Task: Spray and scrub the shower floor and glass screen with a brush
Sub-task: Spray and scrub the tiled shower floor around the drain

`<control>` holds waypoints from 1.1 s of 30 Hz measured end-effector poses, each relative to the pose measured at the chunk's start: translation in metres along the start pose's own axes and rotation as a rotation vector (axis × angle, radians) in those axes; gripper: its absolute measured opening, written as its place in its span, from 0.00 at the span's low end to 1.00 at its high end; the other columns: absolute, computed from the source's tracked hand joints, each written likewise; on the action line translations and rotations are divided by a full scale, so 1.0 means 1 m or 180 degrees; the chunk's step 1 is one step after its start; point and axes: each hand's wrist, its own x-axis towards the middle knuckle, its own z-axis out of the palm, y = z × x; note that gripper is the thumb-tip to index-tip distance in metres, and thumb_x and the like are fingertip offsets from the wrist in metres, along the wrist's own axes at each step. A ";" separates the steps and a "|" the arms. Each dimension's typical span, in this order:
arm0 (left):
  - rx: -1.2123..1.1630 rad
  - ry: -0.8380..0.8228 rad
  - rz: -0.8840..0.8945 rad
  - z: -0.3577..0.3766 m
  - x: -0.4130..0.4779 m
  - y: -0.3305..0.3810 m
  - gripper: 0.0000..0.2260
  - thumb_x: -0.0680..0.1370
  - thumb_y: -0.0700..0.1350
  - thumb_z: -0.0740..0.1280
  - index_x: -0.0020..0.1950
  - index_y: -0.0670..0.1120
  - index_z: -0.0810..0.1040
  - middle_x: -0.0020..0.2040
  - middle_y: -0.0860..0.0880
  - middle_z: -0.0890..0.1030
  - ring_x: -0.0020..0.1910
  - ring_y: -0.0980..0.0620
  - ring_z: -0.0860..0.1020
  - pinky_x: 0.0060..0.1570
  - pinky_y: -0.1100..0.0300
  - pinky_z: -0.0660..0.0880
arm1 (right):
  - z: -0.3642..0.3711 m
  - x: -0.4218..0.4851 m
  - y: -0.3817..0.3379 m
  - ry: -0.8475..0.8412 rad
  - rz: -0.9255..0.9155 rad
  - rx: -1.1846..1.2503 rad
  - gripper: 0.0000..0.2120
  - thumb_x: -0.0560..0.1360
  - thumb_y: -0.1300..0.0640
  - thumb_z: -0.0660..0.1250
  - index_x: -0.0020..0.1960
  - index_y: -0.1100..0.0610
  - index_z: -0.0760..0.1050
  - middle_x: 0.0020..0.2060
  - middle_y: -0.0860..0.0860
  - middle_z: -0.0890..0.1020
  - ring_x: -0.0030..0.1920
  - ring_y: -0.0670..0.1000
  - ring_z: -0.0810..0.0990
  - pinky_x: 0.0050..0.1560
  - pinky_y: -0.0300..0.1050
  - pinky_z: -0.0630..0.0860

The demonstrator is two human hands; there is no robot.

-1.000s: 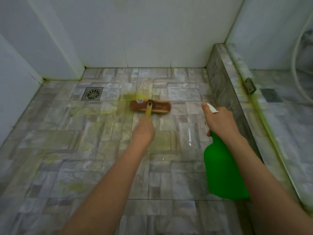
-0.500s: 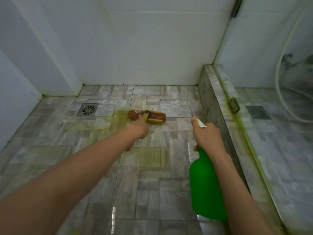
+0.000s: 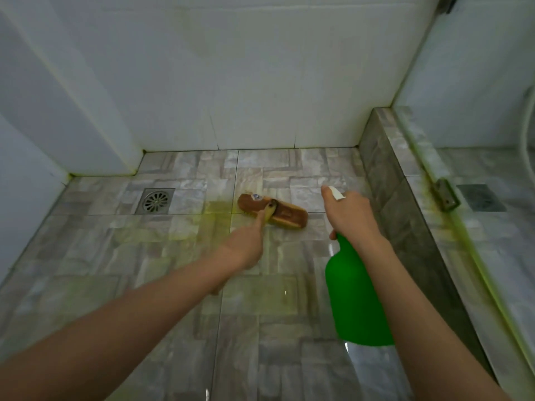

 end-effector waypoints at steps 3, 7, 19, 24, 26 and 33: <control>0.0252 -0.0043 0.0271 0.026 -0.030 -0.010 0.33 0.80 0.39 0.55 0.77 0.54 0.37 0.43 0.44 0.76 0.33 0.48 0.72 0.32 0.55 0.67 | 0.000 0.012 0.004 -0.0052 -0.0045 -0.0164 0.25 0.82 0.41 0.55 0.43 0.62 0.73 0.31 0.56 0.79 0.26 0.54 0.83 0.26 0.42 0.67; 0.0053 0.0350 0.0312 0.002 0.044 -0.002 0.34 0.79 0.36 0.53 0.76 0.57 0.37 0.40 0.44 0.76 0.31 0.49 0.72 0.31 0.55 0.67 | -0.002 0.025 0.013 0.0086 -0.0109 -0.0230 0.27 0.82 0.41 0.57 0.32 0.58 0.68 0.27 0.55 0.78 0.24 0.54 0.83 0.27 0.42 0.69; 0.0152 0.0239 0.0522 0.035 0.050 0.030 0.35 0.81 0.39 0.53 0.73 0.59 0.31 0.36 0.47 0.74 0.28 0.50 0.69 0.30 0.55 0.67 | -0.034 0.056 0.028 0.0651 0.0040 0.0088 0.28 0.81 0.39 0.57 0.34 0.60 0.71 0.29 0.55 0.79 0.20 0.50 0.80 0.23 0.40 0.68; 0.0256 0.0513 0.0475 -0.019 0.148 0.066 0.34 0.78 0.36 0.54 0.77 0.50 0.38 0.48 0.41 0.79 0.38 0.45 0.75 0.36 0.55 0.69 | -0.032 0.061 0.038 0.0782 0.0241 0.0252 0.29 0.80 0.38 0.58 0.36 0.62 0.74 0.30 0.58 0.81 0.25 0.55 0.82 0.26 0.41 0.73; 0.0025 0.0442 0.0389 -0.029 0.158 0.078 0.35 0.78 0.35 0.53 0.77 0.51 0.37 0.53 0.39 0.78 0.43 0.43 0.78 0.38 0.55 0.69 | -0.033 0.060 0.040 0.0876 0.0286 0.0293 0.29 0.80 0.37 0.57 0.37 0.62 0.75 0.31 0.59 0.81 0.26 0.56 0.82 0.28 0.43 0.74; 0.0197 0.0353 0.0776 0.037 0.062 0.073 0.35 0.81 0.40 0.53 0.73 0.59 0.31 0.37 0.46 0.76 0.29 0.49 0.71 0.30 0.55 0.68 | -0.034 0.060 0.047 0.0929 0.0227 0.0294 0.33 0.80 0.36 0.56 0.37 0.64 0.77 0.34 0.63 0.82 0.35 0.62 0.83 0.42 0.57 0.82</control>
